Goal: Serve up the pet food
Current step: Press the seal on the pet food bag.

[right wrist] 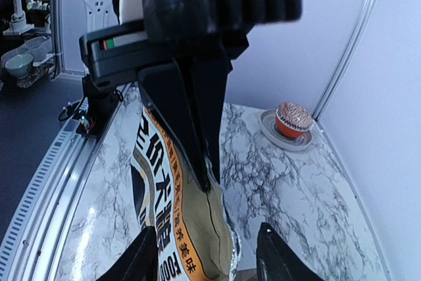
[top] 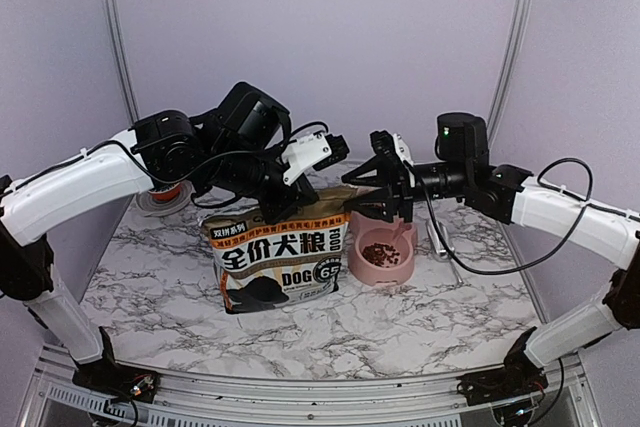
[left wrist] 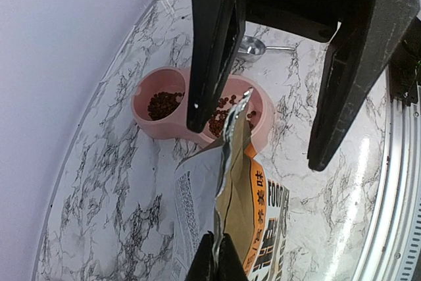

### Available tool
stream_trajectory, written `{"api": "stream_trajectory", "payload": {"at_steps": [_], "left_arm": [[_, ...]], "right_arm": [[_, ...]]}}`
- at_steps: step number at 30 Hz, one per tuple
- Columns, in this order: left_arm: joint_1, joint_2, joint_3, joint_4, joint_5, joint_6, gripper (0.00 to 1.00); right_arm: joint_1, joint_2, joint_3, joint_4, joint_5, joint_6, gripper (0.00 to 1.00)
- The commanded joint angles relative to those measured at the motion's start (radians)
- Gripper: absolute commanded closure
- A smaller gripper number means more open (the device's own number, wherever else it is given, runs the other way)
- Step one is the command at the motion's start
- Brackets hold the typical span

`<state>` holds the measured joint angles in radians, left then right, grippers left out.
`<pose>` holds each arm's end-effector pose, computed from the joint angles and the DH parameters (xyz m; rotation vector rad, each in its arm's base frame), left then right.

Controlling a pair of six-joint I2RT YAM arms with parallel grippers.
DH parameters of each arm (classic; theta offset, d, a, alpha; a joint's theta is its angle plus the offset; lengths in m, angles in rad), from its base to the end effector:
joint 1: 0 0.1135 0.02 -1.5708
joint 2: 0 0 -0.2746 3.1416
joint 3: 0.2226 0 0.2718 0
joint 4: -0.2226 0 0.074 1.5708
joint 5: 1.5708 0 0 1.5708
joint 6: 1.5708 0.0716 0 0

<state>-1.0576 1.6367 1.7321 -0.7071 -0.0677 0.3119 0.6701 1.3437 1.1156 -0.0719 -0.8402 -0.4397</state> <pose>0.2081 -0.3594 0.3890 1.3627 1.7301 -0.3477 0.2383 0.2569 0.3436 -1.4335 1.2018 0.9390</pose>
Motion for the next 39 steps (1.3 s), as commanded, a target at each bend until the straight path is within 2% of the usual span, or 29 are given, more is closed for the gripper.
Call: {"api": "stream_trajectory", "payload": {"at_steps": [1,7,10,13,16,20,21,23,24,25,27,29,35,39], "left_arm": [[0.008,-0.037,-0.01,-0.03,0.003,0.015,1.0],[0.008,-0.057,-0.038,0.008,0.049,0.029,1.0],[0.008,-0.074,-0.054,0.032,0.064,0.035,1.0],[0.008,-0.084,-0.064,0.044,0.065,0.037,1.0],[0.008,-0.087,-0.07,0.046,0.068,0.039,1.0],[0.008,-0.094,-0.079,0.046,0.072,0.041,1.0],[0.008,-0.095,-0.081,0.046,0.07,0.041,0.97],[0.008,-0.103,-0.085,0.046,0.059,0.043,0.83],[0.007,-0.11,-0.088,0.046,0.048,0.044,0.75],[0.008,-0.119,-0.094,0.046,0.036,0.047,0.7],[0.008,-0.137,-0.104,0.046,0.012,0.049,0.68],[0.007,-0.15,-0.119,0.045,-0.014,0.052,0.68],[0.008,-0.161,-0.157,0.044,-0.054,0.063,0.82],[0.008,-0.157,-0.158,0.037,-0.038,0.069,0.78]], "right_arm": [[0.009,0.008,0.052,0.024,0.005,-0.016,0.46],[0.021,0.074,0.085,0.024,-0.008,-0.025,0.48],[0.03,0.106,0.101,0.048,-0.019,-0.021,0.53],[0.043,0.133,0.117,0.061,-0.025,-0.018,0.64],[0.054,0.146,0.11,0.106,-0.048,0.004,0.8],[0.062,0.155,0.101,0.141,-0.06,0.021,0.91],[0.061,0.155,0.099,0.147,-0.061,0.023,0.95],[0.062,0.153,0.094,0.147,-0.064,0.024,1.0],[0.062,0.151,0.092,0.149,-0.065,0.022,1.0],[0.062,0.148,0.088,0.148,-0.067,0.019,1.0],[0.061,0.146,0.089,0.135,-0.08,0.012,1.0],[0.062,0.146,0.092,0.115,-0.095,-0.005,1.0],[0.06,0.141,0.087,0.107,-0.107,-0.02,1.0],[0.059,0.131,0.082,0.127,-0.106,-0.011,1.0]]}}
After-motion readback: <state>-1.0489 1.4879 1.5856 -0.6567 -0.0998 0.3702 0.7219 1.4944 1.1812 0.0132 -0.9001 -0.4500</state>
